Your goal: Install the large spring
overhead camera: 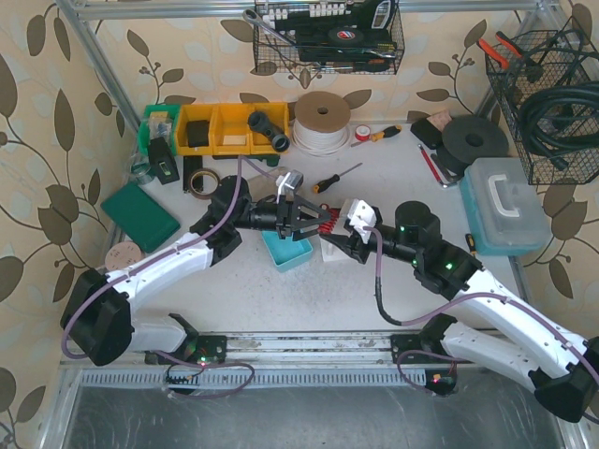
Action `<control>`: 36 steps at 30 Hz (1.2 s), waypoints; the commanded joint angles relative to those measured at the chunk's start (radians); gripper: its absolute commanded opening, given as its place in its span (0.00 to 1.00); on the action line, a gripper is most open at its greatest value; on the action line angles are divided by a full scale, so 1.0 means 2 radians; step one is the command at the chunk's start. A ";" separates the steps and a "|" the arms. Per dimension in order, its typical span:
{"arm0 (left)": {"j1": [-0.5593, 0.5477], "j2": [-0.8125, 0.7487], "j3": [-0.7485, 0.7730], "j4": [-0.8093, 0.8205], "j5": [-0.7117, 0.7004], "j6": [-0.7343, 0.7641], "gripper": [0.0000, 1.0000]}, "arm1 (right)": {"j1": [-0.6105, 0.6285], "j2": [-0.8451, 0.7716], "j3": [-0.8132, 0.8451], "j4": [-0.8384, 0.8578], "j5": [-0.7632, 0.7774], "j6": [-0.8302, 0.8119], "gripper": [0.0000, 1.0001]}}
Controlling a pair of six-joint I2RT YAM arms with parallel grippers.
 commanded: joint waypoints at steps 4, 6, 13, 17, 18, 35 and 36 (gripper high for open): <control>0.000 -0.002 0.014 0.035 0.021 0.002 0.62 | -0.008 0.000 0.010 0.003 -0.008 0.002 0.00; 0.000 -0.001 0.011 0.038 0.021 0.000 0.59 | -0.008 0.001 0.011 0.003 -0.008 0.002 0.00; 0.000 -0.005 0.001 0.033 0.018 0.005 0.33 | -0.010 0.006 0.010 0.000 -0.002 0.002 0.00; -0.001 -0.006 0.001 0.020 0.015 0.014 0.21 | -0.010 0.014 0.015 -0.007 0.009 0.003 0.00; -0.001 -0.007 0.001 0.015 0.014 0.017 0.19 | -0.010 0.016 0.017 -0.009 0.011 0.002 0.00; -0.004 -0.014 0.003 -0.007 0.016 0.031 0.69 | -0.010 0.022 0.018 -0.005 0.004 -0.005 0.00; -0.004 -0.016 0.001 -0.007 0.015 0.031 0.67 | -0.010 0.022 0.017 -0.004 0.003 -0.005 0.00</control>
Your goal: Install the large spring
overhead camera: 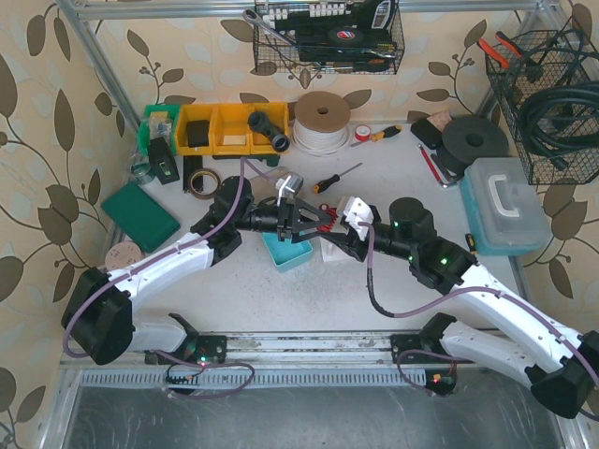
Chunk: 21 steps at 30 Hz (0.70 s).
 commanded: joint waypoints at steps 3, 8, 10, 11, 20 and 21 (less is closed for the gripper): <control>-0.006 -0.025 0.002 0.017 0.010 0.012 0.57 | -0.001 -0.001 0.013 0.009 -0.009 -0.005 0.00; -0.007 -0.025 0.002 0.012 0.004 0.016 0.44 | -0.001 0.001 0.014 0.008 -0.014 -0.007 0.00; -0.007 -0.021 0.004 0.004 0.003 0.020 0.40 | -0.001 0.004 0.017 0.007 -0.012 -0.007 0.00; -0.007 -0.020 0.006 -0.010 0.004 0.027 0.37 | -0.001 0.005 0.018 0.007 -0.011 -0.007 0.00; -0.007 -0.031 0.044 -0.206 -0.033 0.161 0.00 | -0.001 0.019 0.022 -0.009 0.010 0.003 0.49; -0.008 -0.034 0.056 -0.233 -0.043 0.179 0.00 | -0.001 0.018 0.020 -0.008 0.010 0.006 0.56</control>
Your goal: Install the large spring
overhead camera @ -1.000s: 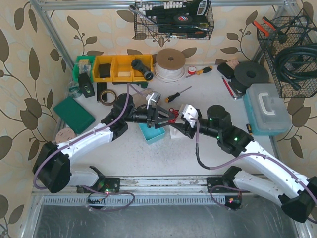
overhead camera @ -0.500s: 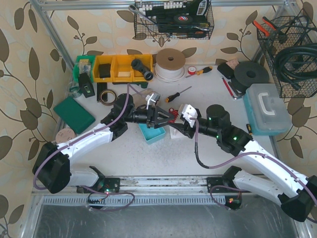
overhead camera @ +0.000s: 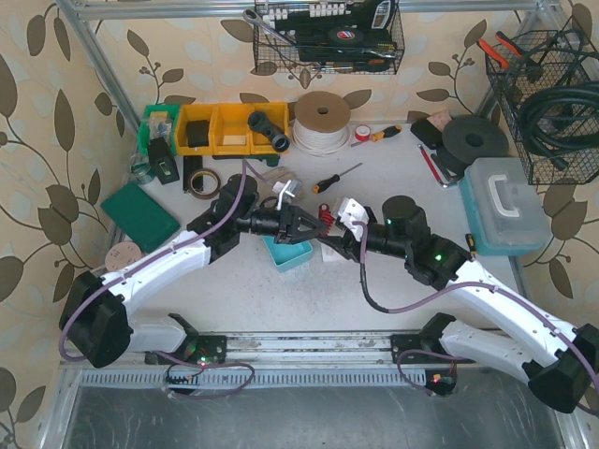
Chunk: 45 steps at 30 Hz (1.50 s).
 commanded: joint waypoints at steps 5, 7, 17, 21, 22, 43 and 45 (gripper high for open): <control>-0.007 -0.036 0.093 -0.243 -0.085 0.201 0.00 | -0.002 0.006 0.017 -0.007 0.019 0.016 0.67; -0.007 -0.036 0.109 -0.286 -0.113 0.243 0.00 | -0.002 0.005 0.018 -0.015 0.024 0.021 0.69; -0.017 -0.065 0.101 -0.359 -0.232 0.400 0.00 | -0.019 -0.020 0.018 -0.029 0.043 0.115 0.85; -0.050 -0.075 0.093 -0.384 -0.321 0.442 0.00 | -0.084 0.006 0.065 -0.058 -0.024 0.245 0.85; -0.063 -0.076 0.093 -0.387 -0.344 0.449 0.00 | -0.105 0.022 0.080 -0.067 -0.060 0.287 0.85; -0.154 -0.065 0.090 -0.361 -0.456 0.493 0.00 | -0.159 0.204 0.093 -0.106 -0.371 0.519 0.80; -0.154 -0.068 0.088 -0.357 -0.453 0.492 0.00 | -0.149 0.217 0.102 -0.116 -0.370 0.510 0.80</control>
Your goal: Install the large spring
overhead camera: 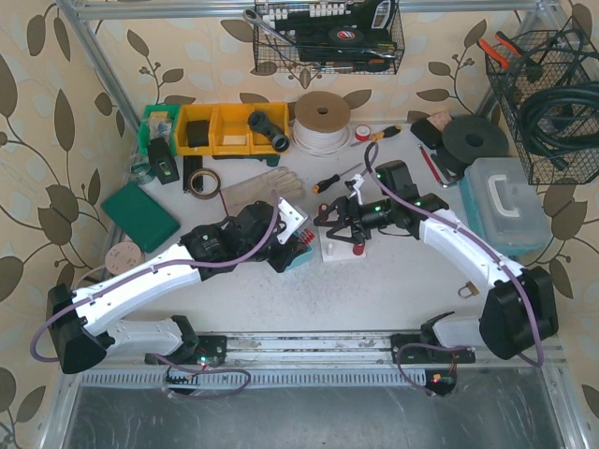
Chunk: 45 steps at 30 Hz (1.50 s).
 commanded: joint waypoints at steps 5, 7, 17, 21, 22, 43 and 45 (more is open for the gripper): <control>-0.007 -0.011 -0.006 0.035 0.005 0.007 0.00 | 0.023 0.036 0.020 0.000 -0.017 -0.009 0.78; -0.007 -0.012 -0.011 0.036 0.007 0.007 0.00 | 0.027 0.044 0.025 0.004 -0.023 -0.010 0.77; -0.007 -0.015 -0.019 0.038 0.005 0.006 0.00 | 0.055 0.087 0.065 -0.026 -0.051 -0.057 0.64; -0.007 -0.016 -0.022 0.038 0.000 0.005 0.00 | 0.066 0.094 0.075 -0.055 -0.053 -0.082 0.56; -0.007 -0.017 -0.023 0.039 0.000 0.005 0.00 | 0.066 0.094 0.077 -0.059 -0.052 -0.087 0.53; -0.007 -0.012 -0.015 0.031 -0.004 0.009 0.00 | 0.068 0.095 0.086 -0.077 -0.061 -0.102 0.49; -0.007 -0.013 -0.016 0.031 -0.004 0.009 0.00 | 0.068 0.096 0.086 -0.077 -0.061 -0.102 0.46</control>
